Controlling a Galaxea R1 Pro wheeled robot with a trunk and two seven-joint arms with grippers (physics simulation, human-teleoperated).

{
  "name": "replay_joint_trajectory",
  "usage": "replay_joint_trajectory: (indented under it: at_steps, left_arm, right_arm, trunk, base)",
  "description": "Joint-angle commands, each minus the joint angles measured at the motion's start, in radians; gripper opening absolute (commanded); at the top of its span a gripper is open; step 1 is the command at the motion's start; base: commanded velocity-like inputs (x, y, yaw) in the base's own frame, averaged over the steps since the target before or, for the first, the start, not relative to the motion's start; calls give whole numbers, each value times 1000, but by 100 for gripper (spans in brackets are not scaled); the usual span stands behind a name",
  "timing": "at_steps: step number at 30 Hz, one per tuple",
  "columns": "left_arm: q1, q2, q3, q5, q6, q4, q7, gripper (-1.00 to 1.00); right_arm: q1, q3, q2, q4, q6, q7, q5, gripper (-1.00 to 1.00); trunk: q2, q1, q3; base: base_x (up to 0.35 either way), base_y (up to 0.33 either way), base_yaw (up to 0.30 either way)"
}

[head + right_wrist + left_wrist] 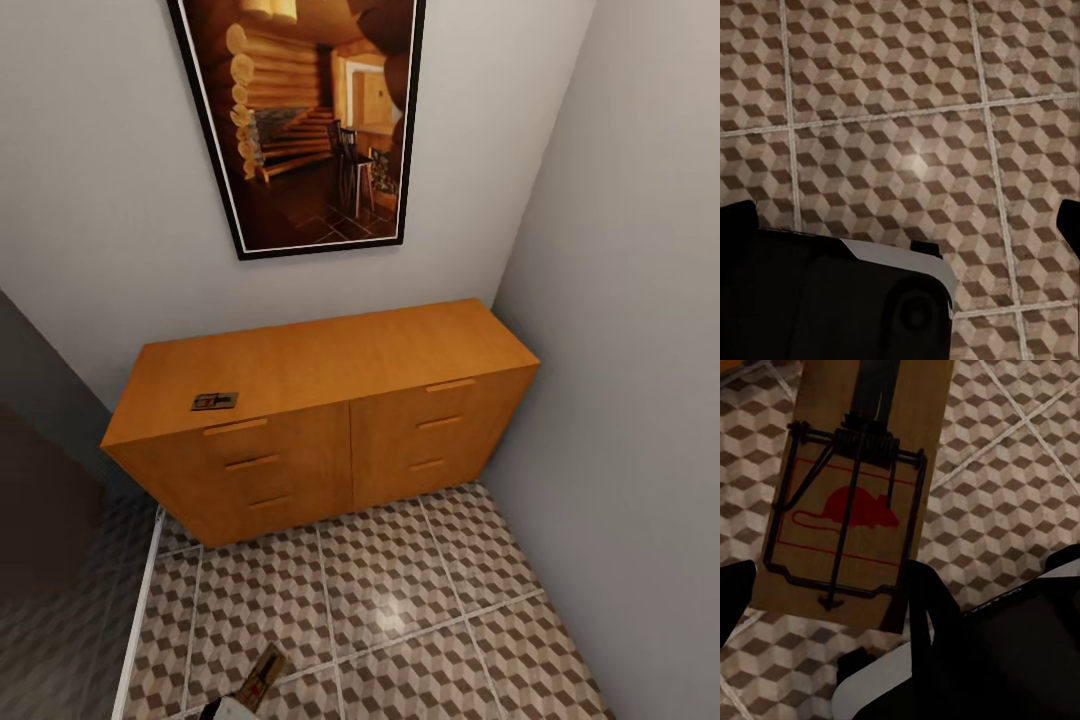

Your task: Take the four mousetraps from the cabinet in the bathroom and place them on the bathroom floor. Make sure all four end up on the same floor surface, and ensure that at least two of them are either under or directly next to the same bathroom sink.

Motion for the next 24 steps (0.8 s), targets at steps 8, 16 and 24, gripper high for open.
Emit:
replay_joint_trajectory:
  at_steps: [8,16,24]
  left_arm:
    - [41,40,-6,181,-75,4,-3,-100]
    - [74,49,-6,279,-175,4,51,-100]
    - [93,51,-6,288,-226,4,206,-100]
  right_arm:
    - [0,8,-5,-131,66,-86,-7,100]
    - [-1,9,-5,-262,201,-99,-6,100]
    - [-1,14,-5,-287,201,-97,9,100]
  trunk:
    - [-2,1,-2]
    - [-2,1,-2]
    - [-2,1,-2]
  base:
    - [0,0,0]
    - [0,0,0]
    - [0,0,0]
